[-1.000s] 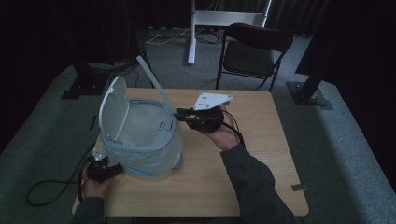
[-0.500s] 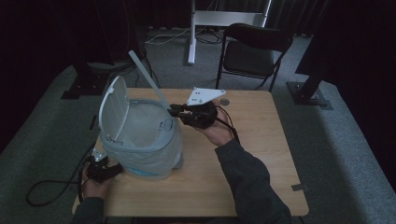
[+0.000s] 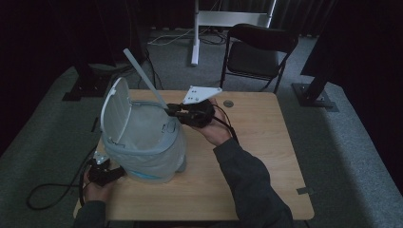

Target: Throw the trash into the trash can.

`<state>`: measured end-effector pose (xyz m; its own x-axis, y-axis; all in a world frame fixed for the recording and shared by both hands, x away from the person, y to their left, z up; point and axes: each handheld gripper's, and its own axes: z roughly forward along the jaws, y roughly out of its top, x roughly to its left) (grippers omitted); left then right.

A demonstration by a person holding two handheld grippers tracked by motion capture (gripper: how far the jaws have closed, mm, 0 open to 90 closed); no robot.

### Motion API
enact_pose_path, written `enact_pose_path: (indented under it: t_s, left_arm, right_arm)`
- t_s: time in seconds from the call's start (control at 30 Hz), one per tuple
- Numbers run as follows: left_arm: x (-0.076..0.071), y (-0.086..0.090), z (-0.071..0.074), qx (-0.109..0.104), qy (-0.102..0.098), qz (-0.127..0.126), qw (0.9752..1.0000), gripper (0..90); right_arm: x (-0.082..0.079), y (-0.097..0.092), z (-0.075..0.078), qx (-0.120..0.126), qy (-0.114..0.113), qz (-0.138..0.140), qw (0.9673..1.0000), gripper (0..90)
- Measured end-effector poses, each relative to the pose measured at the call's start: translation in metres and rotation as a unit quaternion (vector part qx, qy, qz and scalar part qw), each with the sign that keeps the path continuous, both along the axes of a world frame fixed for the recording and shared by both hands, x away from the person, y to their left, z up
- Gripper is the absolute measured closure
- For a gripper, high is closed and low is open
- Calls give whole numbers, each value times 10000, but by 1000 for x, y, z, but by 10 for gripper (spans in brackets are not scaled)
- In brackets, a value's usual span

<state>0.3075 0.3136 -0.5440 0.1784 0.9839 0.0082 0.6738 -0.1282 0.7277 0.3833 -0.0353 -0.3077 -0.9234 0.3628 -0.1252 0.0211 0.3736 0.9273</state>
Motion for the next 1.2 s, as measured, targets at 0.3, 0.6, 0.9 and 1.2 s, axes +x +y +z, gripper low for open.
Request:
enact_pose_path:
  t_s: [0.3,0.6,0.9,1.2]
  left_arm:
    - [0,0,0,1,0,-1,10000,299]
    - [0,0,0,-1,-1,0,10000,299]
    - [0,0,0,0,-1,0,10000,299]
    - [0,0,0,-2,-1,1,10000,299]
  right_arm:
    - [2,13,-1,-57,-7,46,10000,789]
    - [6,21,-5,-138,40,120,9998,779]
    - [8,13,-6,-114,94,-10,9999,691]
    - [8,-1,-8,-64,132,-109,9998,704]
